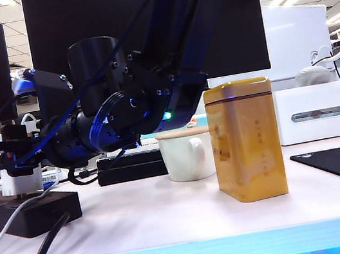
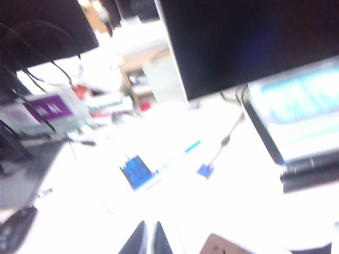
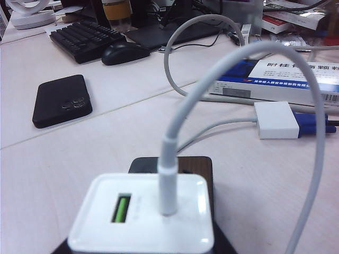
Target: Plug the white charger into the left socket.
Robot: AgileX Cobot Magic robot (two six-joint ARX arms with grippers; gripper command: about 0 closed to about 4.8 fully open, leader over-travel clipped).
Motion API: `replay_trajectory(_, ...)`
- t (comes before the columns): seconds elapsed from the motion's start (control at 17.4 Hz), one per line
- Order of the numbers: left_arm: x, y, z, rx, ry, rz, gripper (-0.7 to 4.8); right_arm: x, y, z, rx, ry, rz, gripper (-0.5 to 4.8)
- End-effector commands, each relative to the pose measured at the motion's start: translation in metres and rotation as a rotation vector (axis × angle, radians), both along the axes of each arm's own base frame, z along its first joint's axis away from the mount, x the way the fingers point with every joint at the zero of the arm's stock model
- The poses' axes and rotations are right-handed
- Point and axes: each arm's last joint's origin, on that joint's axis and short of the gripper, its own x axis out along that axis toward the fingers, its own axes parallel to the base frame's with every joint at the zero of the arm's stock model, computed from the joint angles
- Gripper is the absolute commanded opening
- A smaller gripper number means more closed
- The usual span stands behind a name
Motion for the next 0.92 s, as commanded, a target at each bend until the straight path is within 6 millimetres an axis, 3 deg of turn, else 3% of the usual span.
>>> replay_trajectory(0.06, 0.008, -0.002, -0.012, 0.005, 0.107, 0.004, -0.06, -0.006, 0.004, -0.003, -0.011, 0.019, 0.039, 2.05)
replay_trajectory(0.29, 0.032, -0.016, -0.033, -0.014, 0.251, -0.212, -0.06, -0.013, 0.009, -0.003, -0.007, 0.018, 0.075, 2.03)
replay_trajectory(0.46, 0.057, -0.019, -0.053, -0.024, 0.358, -0.24, -0.06, -0.017, 0.012, -0.002, -0.005, 0.017, 0.092, 2.02)
replay_trajectory(0.63, 0.08, 0.003, -0.07, -0.208, 0.447, -0.303, -0.06, -0.017, 0.012, -0.002, -0.005, 0.016, 0.093, 2.02)
replay_trajectory(0.75, 0.09, 0.026, -0.077, -0.272, 0.469, -0.251, -0.06, -0.017, 0.012, -0.002, -0.006, 0.016, 0.094, 2.02)
replay_trajectory(0.92, 0.1, 0.039, -0.087, -0.325, 0.497, -0.231, -0.06, -0.017, 0.012, -0.002, -0.015, -0.007, 0.097, 2.02)
